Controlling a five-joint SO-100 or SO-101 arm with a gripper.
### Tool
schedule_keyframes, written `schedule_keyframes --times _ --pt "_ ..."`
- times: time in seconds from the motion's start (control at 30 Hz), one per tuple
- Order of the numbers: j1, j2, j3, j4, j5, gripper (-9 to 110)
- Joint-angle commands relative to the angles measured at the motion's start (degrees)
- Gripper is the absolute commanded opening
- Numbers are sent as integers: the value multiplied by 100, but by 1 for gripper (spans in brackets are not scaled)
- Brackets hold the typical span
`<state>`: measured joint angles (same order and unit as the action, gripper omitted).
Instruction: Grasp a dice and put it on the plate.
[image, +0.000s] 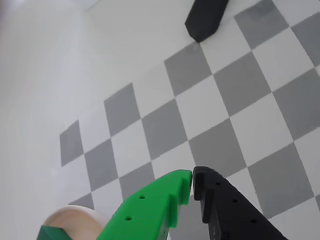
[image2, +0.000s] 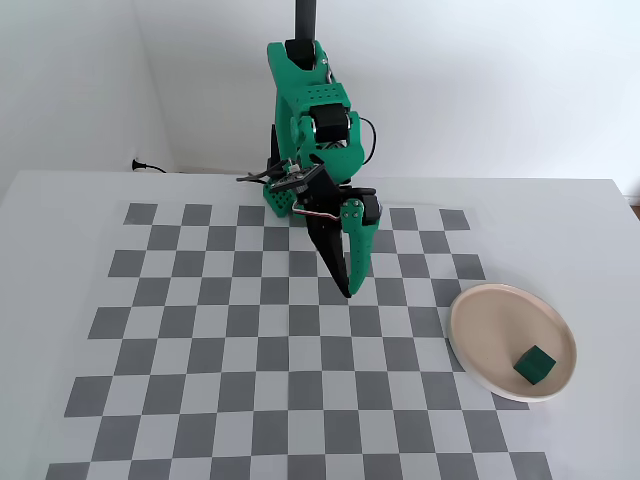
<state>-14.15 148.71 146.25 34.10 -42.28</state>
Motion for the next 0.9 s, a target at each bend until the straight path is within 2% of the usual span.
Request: schedule_keyframes --times 0.0,0.43,0.87 --pt "62 519 158 -141 360 -4" --pt "431 1310 1274 -308 1415 -4" --pt "457 3234 2382 396 2004 -4"
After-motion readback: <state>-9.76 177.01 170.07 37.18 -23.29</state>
